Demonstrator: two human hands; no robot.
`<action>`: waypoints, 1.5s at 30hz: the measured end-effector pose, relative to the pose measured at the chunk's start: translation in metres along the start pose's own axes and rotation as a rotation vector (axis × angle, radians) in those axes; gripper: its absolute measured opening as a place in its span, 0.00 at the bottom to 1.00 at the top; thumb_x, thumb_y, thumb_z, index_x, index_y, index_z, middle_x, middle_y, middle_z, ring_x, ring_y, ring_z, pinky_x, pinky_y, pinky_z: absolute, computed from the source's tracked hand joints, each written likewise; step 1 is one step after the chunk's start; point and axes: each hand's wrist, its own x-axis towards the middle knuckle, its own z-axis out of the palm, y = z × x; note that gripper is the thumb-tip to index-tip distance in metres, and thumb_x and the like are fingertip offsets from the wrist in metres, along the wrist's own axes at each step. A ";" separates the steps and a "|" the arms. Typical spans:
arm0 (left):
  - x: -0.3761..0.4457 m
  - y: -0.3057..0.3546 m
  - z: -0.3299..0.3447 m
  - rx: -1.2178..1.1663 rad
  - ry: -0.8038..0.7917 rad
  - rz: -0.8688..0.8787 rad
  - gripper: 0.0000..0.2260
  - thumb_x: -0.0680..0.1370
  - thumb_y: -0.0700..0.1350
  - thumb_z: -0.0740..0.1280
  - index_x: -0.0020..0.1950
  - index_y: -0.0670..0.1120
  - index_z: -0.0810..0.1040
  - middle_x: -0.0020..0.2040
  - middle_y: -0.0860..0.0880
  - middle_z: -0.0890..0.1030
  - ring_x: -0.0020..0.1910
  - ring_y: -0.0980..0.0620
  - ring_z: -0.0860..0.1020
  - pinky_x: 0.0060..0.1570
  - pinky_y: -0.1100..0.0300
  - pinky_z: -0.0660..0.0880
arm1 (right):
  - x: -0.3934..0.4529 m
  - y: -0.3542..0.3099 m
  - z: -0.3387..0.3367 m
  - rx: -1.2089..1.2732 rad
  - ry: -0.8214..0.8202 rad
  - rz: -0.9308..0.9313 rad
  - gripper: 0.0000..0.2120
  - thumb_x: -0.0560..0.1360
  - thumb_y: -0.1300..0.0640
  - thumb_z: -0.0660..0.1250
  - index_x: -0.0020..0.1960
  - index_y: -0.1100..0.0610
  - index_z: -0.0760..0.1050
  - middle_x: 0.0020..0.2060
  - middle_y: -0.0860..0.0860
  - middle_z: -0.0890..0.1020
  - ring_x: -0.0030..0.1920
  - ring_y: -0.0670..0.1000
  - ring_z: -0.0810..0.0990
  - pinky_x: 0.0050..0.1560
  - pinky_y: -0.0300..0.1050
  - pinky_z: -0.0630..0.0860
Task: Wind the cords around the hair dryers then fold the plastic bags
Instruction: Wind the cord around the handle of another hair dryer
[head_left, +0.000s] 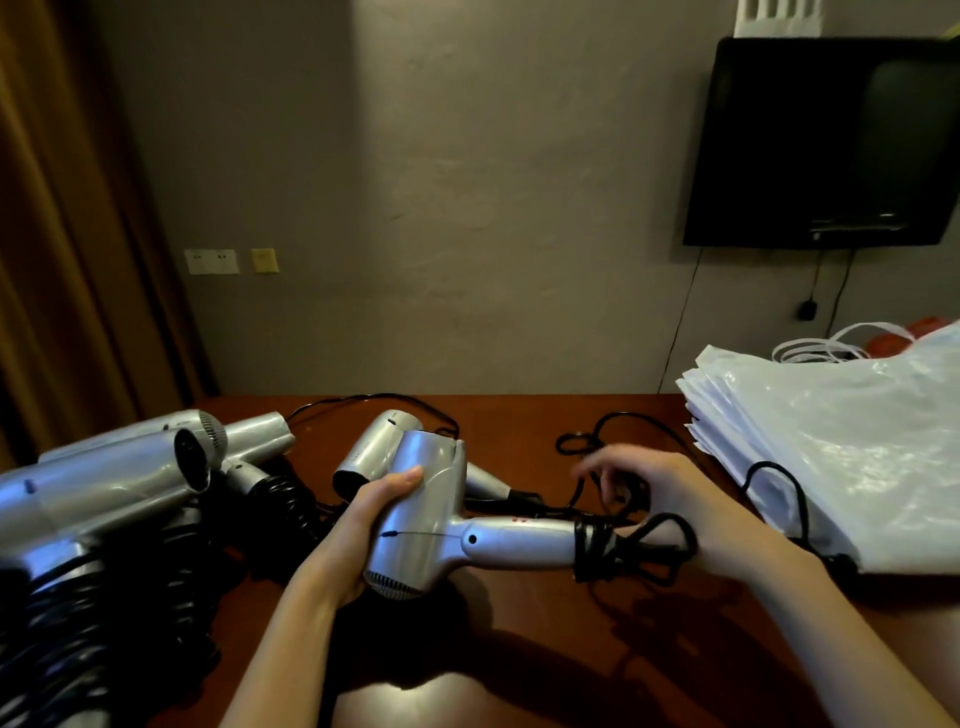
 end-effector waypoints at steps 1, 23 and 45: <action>0.002 0.000 -0.001 0.002 -0.018 0.004 0.17 0.67 0.50 0.72 0.48 0.39 0.84 0.41 0.36 0.83 0.33 0.44 0.83 0.33 0.59 0.80 | 0.002 -0.001 0.000 -0.049 -0.045 -0.004 0.13 0.66 0.44 0.75 0.47 0.32 0.76 0.41 0.40 0.76 0.44 0.42 0.76 0.45 0.43 0.77; 0.005 0.003 0.006 0.336 0.148 0.491 0.28 0.58 0.62 0.72 0.50 0.45 0.81 0.39 0.50 0.85 0.37 0.54 0.83 0.35 0.64 0.76 | -0.003 -0.047 -0.010 -0.633 0.425 0.195 0.12 0.57 0.49 0.83 0.30 0.52 0.81 0.33 0.45 0.68 0.38 0.50 0.68 0.36 0.44 0.62; 0.009 -0.001 -0.003 0.045 0.445 0.552 0.29 0.56 0.65 0.70 0.51 0.51 0.78 0.49 0.42 0.82 0.47 0.42 0.81 0.39 0.50 0.78 | 0.001 -0.085 0.023 -0.207 0.353 0.085 0.12 0.71 0.59 0.73 0.53 0.49 0.77 0.41 0.42 0.82 0.31 0.39 0.79 0.37 0.30 0.76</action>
